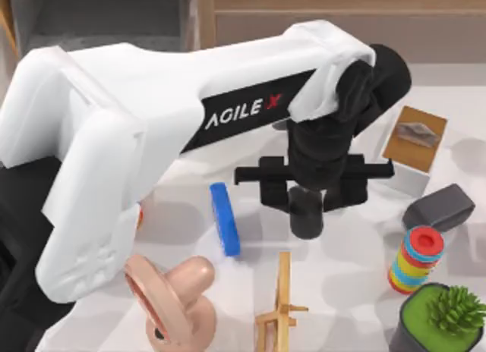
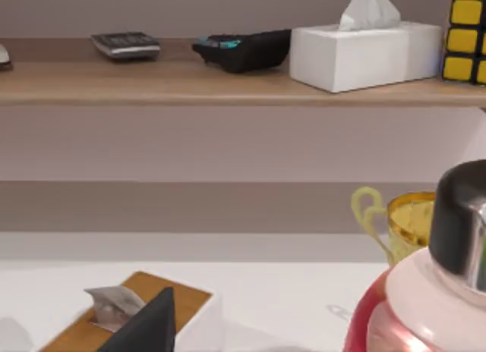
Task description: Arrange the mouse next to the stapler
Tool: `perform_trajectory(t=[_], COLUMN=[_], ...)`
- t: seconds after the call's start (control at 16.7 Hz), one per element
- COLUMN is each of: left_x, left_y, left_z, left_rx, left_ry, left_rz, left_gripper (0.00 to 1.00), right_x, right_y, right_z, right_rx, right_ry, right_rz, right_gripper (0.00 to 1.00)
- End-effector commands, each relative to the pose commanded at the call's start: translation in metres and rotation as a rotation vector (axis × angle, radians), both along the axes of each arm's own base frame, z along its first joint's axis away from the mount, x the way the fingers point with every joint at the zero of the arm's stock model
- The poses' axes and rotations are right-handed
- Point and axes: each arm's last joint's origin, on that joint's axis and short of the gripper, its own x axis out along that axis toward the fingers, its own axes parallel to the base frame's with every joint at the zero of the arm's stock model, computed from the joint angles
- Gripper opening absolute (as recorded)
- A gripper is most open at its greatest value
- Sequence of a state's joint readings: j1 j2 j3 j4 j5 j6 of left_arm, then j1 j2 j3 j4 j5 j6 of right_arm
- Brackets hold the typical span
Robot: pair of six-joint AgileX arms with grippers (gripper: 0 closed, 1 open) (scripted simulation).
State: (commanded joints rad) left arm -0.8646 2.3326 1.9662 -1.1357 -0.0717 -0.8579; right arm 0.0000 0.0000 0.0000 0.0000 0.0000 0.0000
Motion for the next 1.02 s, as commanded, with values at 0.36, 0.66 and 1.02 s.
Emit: perform_trajectory(t=[0.36, 0.66, 1.02], left_x=[0.001, 0.001, 0.001], left_y=[0.001, 0.001, -0.001], left_z=[0.005, 0.012, 0.012], left_rx=[-0.013, -0.037, -0.051], left_ry=[-0.014, -0.035, -0.047], left_rz=[0.001, 0.000, -0.001], left_gripper=[0.00, 0.00, 0.00], right_x=[0.000, 0.000, 0.000], right_y=[0.000, 0.000, 0.000], right_z=[0.000, 0.000, 0.000], right_rx=[0.000, 0.000, 0.000], right_ry=[0.000, 0.000, 0.000], right_rz=[0.000, 0.000, 0.000], right_gripper=[1.00, 1.00, 1.00])
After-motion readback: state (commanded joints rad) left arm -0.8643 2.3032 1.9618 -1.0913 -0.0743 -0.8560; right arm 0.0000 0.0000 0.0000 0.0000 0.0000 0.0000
